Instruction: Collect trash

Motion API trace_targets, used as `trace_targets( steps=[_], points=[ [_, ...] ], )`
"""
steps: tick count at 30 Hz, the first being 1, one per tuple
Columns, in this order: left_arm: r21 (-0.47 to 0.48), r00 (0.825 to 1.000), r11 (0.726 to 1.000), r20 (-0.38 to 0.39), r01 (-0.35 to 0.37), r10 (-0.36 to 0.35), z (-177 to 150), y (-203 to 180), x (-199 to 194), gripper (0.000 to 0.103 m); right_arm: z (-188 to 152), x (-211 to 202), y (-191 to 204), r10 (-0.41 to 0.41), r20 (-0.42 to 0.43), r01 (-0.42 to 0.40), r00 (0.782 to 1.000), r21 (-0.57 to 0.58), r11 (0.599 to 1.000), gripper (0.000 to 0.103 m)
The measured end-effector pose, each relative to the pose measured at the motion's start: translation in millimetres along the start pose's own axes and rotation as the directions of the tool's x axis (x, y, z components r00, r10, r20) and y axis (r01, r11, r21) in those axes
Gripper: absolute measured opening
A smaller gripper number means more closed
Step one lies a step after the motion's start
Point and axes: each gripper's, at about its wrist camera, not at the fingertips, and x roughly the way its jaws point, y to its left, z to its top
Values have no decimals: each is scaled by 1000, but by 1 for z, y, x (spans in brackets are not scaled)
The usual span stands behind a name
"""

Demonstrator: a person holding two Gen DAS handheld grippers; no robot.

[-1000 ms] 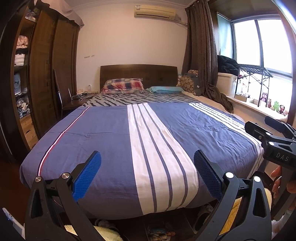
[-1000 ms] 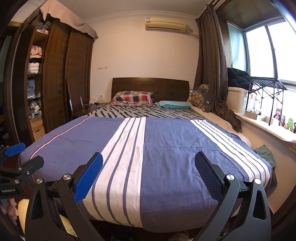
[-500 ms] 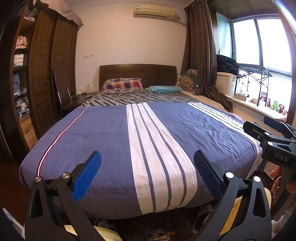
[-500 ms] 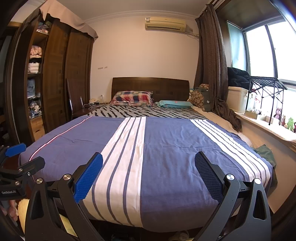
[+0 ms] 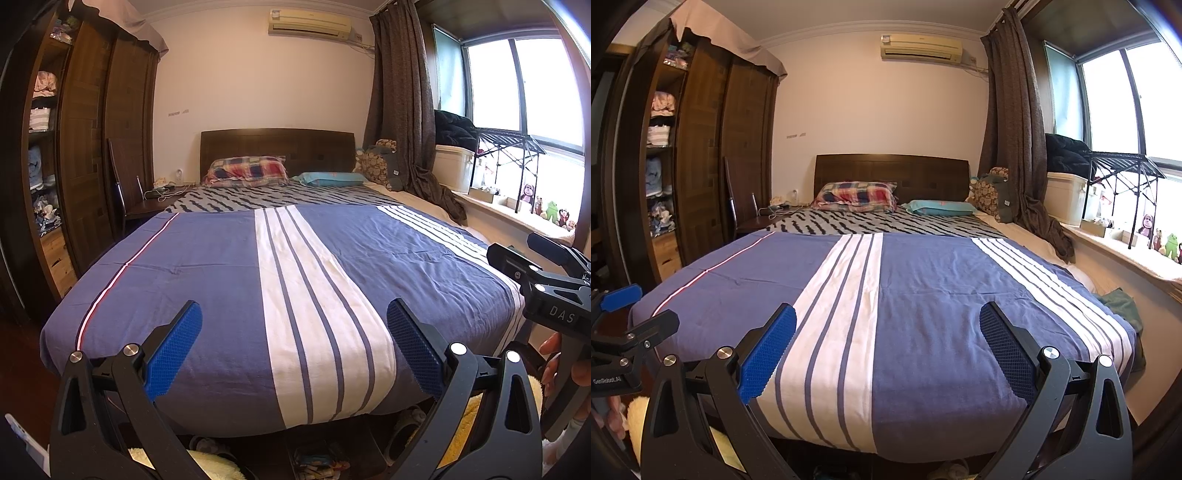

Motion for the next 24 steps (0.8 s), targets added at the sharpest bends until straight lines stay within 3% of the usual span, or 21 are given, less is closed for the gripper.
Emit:
trace_targets(
  steps=[24],
  points=[
    [-2, 1000, 1000, 2, -3, 3, 1, 1, 1, 95, 3, 2, -1, 7, -3, -7, 1000, 1, 1000, 100]
  ],
)
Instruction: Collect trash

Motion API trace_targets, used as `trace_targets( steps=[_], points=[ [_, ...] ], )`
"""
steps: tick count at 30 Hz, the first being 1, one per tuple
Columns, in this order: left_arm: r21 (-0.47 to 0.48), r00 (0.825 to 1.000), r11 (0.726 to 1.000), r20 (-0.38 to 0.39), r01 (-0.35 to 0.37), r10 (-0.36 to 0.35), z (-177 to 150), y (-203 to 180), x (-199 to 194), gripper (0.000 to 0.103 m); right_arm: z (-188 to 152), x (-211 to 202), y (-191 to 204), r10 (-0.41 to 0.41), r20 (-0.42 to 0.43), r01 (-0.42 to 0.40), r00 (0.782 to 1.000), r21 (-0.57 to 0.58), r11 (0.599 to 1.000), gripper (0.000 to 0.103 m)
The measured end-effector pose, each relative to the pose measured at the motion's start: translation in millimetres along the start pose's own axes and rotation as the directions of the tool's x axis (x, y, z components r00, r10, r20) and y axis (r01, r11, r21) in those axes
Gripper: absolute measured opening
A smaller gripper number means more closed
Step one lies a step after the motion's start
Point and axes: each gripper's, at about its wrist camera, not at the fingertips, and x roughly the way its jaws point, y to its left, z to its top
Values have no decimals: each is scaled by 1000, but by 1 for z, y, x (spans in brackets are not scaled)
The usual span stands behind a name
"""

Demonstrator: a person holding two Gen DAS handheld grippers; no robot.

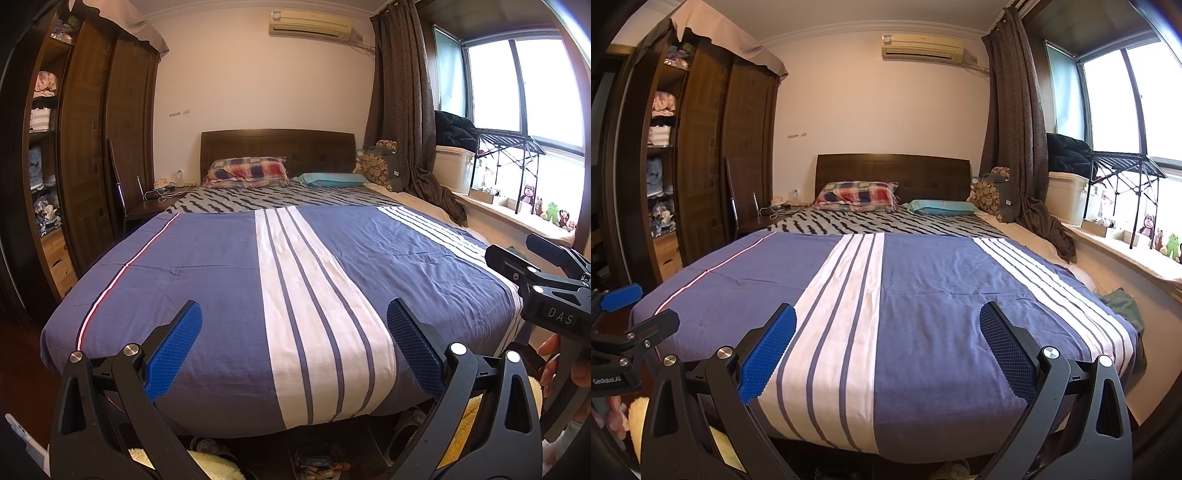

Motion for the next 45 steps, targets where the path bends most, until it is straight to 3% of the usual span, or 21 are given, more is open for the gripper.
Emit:
trace_targets(
  steps=[30, 40, 45],
  points=[
    [-3, 1000, 1000, 1, -2, 2, -1, 1, 1, 95, -2, -1, -2, 0, -2, 0, 1000, 7, 1000, 100],
    [-3, 998, 998, 15, -57, 57, 1, -2, -3, 95, -3, 0, -1, 0, -5, 0, 1000, 11, 1000, 100],
    [-16, 999, 999, 16, -51, 51, 2, -3, -3, 95, -4, 1, -1, -3, -7, 3, 1000, 12, 1000, 100]
  ],
)
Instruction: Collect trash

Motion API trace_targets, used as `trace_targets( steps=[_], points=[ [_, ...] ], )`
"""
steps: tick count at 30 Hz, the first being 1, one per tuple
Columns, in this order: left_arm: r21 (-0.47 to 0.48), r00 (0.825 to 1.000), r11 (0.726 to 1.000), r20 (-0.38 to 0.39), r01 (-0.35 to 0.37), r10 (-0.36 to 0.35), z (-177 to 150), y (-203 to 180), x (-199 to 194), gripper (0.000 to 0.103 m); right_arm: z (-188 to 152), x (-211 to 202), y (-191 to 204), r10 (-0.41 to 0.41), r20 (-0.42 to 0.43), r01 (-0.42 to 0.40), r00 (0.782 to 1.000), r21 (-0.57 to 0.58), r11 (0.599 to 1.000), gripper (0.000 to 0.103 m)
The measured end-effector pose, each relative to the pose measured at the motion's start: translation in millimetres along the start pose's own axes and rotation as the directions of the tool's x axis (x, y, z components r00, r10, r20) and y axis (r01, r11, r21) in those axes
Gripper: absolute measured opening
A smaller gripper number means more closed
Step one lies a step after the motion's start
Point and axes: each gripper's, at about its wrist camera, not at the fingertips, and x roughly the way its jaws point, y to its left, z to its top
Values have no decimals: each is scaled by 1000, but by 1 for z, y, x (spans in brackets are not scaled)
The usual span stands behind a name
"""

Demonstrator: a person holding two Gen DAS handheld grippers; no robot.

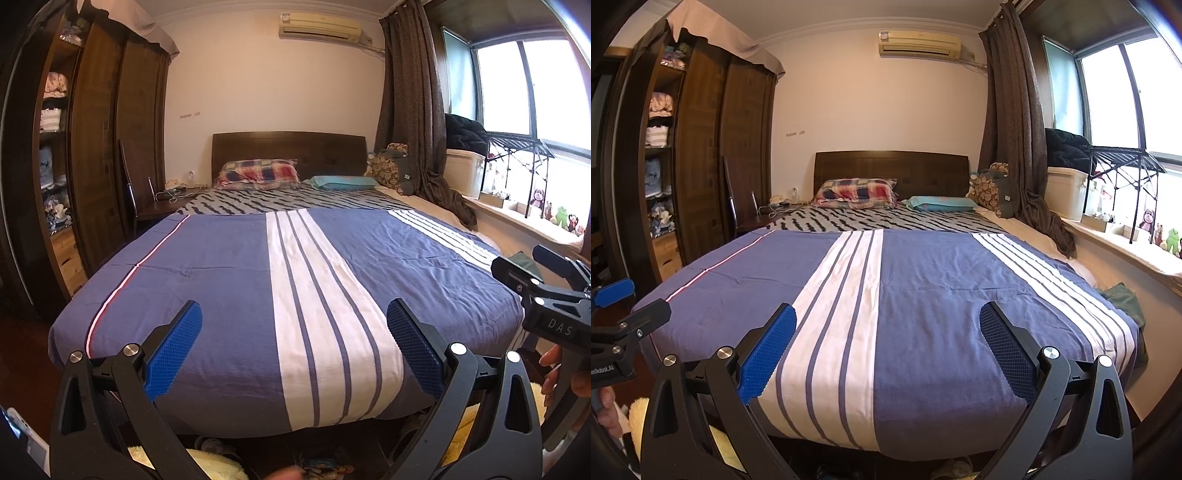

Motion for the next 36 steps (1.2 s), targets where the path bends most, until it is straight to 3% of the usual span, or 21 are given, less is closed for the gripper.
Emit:
trace_targets(
  steps=[14, 36],
  points=[
    [-20, 1000, 1000, -12, -21, 21, 0, 6, 5, 95, -3, 5, 0, -5, -13, 5, 1000, 4, 1000, 100],
    [-20, 1000, 1000, -13, 6, -6, 1, 3, 7, 95, -2, 10, -2, -3, -14, 3, 1000, 7, 1000, 100]
  ],
)
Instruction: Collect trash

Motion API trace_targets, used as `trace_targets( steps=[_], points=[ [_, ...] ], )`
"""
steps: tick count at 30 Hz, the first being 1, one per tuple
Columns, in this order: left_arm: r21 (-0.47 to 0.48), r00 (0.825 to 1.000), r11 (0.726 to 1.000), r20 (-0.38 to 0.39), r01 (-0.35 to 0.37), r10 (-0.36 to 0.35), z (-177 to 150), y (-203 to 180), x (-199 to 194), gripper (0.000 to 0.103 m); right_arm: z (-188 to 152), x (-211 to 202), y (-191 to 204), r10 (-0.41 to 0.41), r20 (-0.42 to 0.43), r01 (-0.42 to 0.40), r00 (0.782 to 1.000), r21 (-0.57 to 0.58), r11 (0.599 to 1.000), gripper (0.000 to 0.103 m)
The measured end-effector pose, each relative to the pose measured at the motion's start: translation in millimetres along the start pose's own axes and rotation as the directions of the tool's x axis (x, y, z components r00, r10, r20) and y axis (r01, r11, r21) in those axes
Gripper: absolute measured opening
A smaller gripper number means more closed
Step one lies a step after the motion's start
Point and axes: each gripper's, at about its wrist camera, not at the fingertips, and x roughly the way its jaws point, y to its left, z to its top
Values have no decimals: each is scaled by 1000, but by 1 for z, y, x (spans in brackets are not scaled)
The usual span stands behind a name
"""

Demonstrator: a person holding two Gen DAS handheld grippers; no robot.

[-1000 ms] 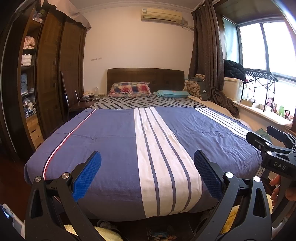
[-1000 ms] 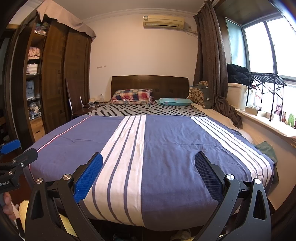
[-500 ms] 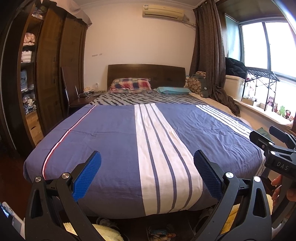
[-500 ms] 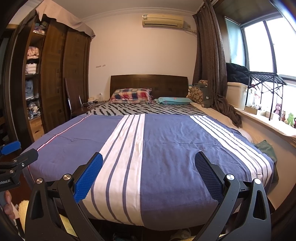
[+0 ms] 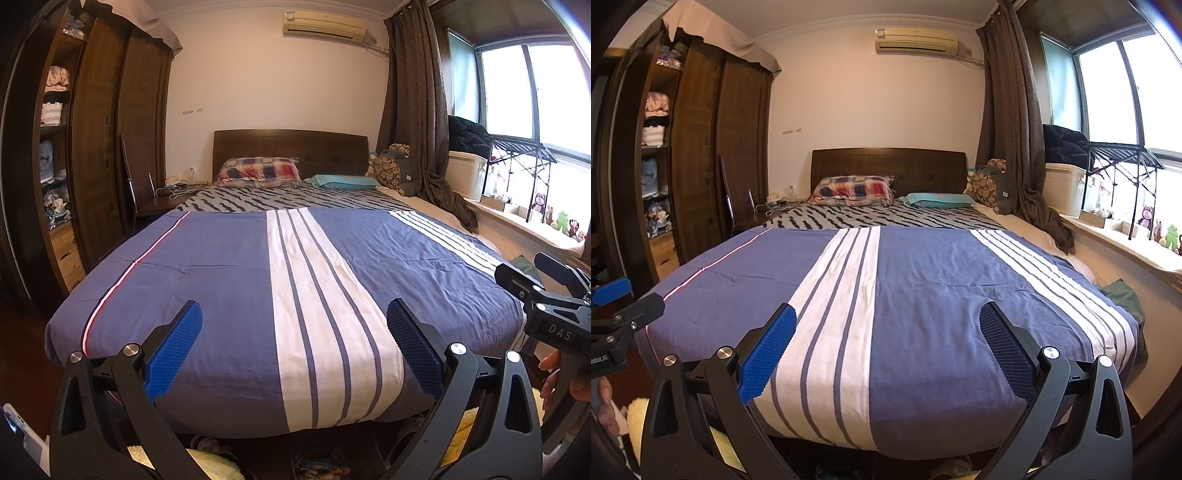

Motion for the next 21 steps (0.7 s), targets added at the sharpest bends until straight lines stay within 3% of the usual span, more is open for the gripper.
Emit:
trace_targets(
  steps=[6, 11, 17, 21],
  points=[
    [-3, 1000, 1000, -18, -4, 4, 5, 7, 21, 95, 3, 22, -7, -13, -19, 13, 1000, 10, 1000, 100],
    [-33, 997, 999, -69, -33, 31, 19, 31, 66, 95, 11, 67, -29, 16, -51, -14, 999, 30, 999, 100],
    [-91, 989, 992, -131, -85, 72, 45, 82, 151, 95, 26, 172, -73, -14, -136, 18, 991, 27, 999, 100],
    [-142, 966, 968, -188, -207, 179, 56, 146, 229, 95, 29, 257, -113, -55, -225, 68, 973, 49, 997, 100]
  ],
)
